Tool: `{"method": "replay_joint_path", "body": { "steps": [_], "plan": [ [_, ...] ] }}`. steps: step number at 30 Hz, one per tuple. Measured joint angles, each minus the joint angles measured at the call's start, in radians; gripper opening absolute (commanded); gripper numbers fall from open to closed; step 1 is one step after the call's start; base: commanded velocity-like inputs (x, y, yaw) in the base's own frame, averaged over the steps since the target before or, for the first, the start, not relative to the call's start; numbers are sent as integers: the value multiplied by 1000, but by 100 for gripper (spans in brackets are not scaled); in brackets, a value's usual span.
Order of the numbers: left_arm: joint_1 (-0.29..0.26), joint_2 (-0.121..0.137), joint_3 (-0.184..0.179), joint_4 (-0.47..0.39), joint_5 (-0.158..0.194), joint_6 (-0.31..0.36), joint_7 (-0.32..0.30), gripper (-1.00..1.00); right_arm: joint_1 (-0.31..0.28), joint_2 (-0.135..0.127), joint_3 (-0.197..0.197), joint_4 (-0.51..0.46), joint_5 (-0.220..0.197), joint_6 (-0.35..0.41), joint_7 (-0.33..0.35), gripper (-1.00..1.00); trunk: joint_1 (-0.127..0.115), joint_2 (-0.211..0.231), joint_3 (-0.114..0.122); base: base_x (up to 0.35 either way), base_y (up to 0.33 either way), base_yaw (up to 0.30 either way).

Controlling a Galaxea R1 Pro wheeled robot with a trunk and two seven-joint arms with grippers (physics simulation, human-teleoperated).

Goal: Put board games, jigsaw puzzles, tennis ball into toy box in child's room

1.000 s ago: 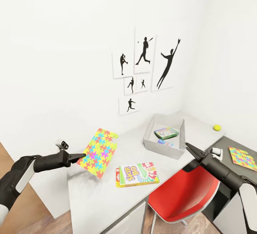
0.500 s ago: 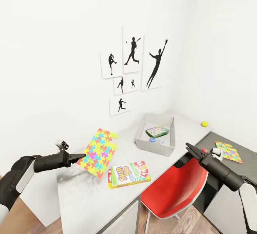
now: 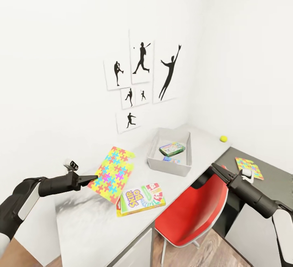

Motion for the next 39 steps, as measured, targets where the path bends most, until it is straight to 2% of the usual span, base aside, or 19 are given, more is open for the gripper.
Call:
{"method": "replay_joint_path", "body": {
  "steps": [39],
  "plan": [
    [2,0,4,0,1,-4,-1,-100,0,-1,-2,2,0,-1,-21,100,0,0,0,2,-1,-123]
  ]
}}
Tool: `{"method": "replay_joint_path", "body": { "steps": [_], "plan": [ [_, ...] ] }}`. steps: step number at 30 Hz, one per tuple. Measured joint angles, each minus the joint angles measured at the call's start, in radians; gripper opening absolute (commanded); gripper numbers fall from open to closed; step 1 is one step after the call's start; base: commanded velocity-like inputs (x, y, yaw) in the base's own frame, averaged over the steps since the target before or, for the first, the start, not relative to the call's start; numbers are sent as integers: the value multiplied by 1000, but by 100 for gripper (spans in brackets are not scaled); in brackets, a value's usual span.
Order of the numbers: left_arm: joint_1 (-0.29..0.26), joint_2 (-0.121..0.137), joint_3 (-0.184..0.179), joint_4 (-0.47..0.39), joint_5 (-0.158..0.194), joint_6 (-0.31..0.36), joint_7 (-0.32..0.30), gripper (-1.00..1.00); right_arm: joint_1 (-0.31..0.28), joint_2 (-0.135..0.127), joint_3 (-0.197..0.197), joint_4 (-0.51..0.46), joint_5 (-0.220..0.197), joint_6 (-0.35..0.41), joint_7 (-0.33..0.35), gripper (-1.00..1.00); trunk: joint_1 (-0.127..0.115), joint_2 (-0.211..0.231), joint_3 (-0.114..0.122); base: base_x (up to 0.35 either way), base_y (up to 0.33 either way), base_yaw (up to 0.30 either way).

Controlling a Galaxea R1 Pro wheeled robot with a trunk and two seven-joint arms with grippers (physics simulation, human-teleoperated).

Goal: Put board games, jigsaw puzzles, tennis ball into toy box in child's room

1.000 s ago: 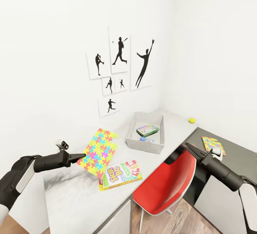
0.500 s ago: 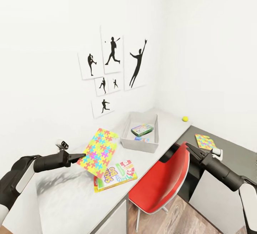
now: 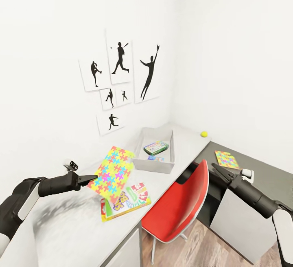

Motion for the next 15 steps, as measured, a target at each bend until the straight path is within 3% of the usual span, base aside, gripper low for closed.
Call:
{"method": "replay_joint_path", "body": {
  "steps": [5,15],
  "plan": [
    [0,0,-2,0,-1,-1,3,-100,0,0,0,0,1,-1,0,100,0,0,0,133,-145,-70],
    [0,0,-2,0,-1,-1,4,-100,0,-1,-1,0,0,0,0,100,0,0,0,206,-240,-5]
  ]
}}
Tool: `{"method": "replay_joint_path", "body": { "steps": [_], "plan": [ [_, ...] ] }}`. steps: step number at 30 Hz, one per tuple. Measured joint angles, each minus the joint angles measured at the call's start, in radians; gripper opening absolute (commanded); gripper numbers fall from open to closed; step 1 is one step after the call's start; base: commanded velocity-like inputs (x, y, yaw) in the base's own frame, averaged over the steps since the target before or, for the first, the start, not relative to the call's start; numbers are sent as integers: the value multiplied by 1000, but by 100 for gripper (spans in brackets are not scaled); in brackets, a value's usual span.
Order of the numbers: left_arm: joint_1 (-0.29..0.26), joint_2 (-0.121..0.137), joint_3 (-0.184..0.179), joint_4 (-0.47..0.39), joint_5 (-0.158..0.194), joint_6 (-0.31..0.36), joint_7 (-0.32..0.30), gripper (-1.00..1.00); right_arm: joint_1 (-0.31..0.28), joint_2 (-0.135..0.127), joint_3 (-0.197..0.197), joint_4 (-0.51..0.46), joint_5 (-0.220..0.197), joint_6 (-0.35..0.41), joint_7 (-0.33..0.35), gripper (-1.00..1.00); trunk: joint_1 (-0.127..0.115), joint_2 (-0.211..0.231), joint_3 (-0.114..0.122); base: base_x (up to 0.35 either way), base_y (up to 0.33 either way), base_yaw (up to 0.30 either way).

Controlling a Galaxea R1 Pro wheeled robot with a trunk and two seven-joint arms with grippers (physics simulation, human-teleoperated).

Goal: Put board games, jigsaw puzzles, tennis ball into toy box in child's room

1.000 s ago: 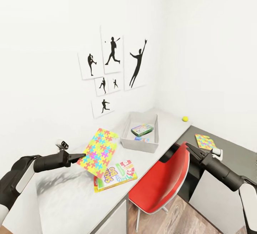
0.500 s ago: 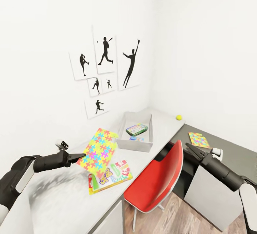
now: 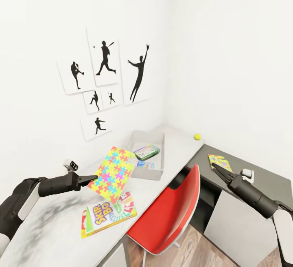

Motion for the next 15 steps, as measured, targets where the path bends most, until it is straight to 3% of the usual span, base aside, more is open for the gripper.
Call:
{"method": "replay_joint_path", "body": {
  "steps": [15],
  "plan": [
    [0,-1,-1,0,-1,-17,0,-100,0,0,0,0,0,-1,0,100,0,0,0,113,-313,0]
  ]
}}
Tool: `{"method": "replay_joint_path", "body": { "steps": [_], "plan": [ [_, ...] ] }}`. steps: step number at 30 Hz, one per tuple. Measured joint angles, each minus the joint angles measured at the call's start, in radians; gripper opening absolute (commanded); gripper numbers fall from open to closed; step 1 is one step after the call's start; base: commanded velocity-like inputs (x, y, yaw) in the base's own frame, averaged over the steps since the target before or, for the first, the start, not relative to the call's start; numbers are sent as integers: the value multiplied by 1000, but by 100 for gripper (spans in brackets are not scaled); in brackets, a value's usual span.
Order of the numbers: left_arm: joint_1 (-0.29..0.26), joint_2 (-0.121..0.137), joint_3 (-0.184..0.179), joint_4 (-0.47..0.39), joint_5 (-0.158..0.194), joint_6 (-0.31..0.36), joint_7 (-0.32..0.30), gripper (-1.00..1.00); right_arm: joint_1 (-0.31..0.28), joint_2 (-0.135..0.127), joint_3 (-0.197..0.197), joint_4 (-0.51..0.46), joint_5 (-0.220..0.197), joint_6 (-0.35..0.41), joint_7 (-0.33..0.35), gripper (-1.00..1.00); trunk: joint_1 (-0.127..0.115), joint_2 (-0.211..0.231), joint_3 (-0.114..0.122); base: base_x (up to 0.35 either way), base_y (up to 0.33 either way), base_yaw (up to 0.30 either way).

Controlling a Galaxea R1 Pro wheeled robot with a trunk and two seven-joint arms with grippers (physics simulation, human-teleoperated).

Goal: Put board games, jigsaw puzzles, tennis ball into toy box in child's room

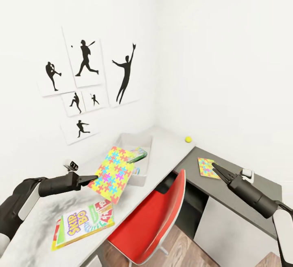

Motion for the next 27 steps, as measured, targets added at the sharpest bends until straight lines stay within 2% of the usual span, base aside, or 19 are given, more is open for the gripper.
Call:
{"method": "replay_joint_path", "body": {
  "steps": [11,23,27],
  "plan": [
    [0,-2,1,0,0,-1,0,-100,0,0,0,0,0,0,0,100,0,0,0,163,-180,4],
    [1,-10,2,-1,1,-1,0,-100,0,0,0,-1,1,0,-1,100,0,0,6,155,-187,230],
    [1,-11,1,0,2,-2,0,-100,0,0,0,-1,1,0,-1,100,0,0,6,46,-89,90]
  ]
}}
